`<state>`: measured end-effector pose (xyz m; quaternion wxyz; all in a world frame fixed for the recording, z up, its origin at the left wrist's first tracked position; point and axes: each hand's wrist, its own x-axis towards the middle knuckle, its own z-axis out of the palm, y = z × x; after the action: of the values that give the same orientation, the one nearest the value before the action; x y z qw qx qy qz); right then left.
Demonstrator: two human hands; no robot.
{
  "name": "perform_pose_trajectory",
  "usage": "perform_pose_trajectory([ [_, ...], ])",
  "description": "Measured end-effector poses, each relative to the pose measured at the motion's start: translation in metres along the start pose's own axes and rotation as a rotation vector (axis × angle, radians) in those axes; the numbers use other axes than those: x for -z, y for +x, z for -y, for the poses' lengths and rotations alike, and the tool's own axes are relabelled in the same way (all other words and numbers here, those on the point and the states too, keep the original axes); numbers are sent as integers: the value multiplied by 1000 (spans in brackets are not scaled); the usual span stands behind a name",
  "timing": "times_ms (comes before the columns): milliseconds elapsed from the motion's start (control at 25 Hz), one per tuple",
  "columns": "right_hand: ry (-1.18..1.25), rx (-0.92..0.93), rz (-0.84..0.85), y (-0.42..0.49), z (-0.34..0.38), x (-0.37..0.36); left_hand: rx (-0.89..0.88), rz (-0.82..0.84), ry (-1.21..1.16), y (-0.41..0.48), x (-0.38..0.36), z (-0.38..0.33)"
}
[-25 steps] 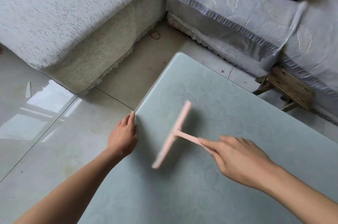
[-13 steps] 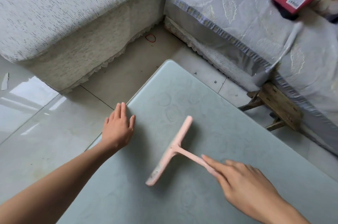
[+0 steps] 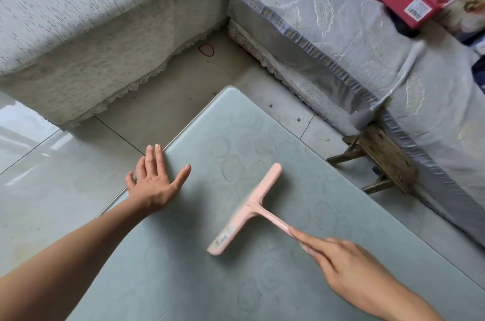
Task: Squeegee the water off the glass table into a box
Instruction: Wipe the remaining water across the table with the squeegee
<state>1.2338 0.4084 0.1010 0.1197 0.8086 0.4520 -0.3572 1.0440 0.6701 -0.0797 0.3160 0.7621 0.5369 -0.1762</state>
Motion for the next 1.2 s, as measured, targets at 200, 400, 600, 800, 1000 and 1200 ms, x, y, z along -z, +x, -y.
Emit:
perform_pose_trajectory([
  [200, -82, 177, -228, 76, 35, 56, 29, 95, -36, 5, 6, 0],
  [400, 176, 150, -157, 136, 26, 60, 23, 66, -40, 7, 6, 1],
  [600, 155, 34, -131, 40, -31, 33, 17, 88, -25, 1, 8, 0],
  [800, 86, 135, -214, 96, 21, 72, 24, 91, -51, -3, 11, -4],
  [1000, 180, 92, -191, 145, 7, 61, 23, 57, -43, -1, 12, -5],
  [1200, 176, -74, -188, 37, -59, 19, 16, 79, -31, -5, 15, -7],
])
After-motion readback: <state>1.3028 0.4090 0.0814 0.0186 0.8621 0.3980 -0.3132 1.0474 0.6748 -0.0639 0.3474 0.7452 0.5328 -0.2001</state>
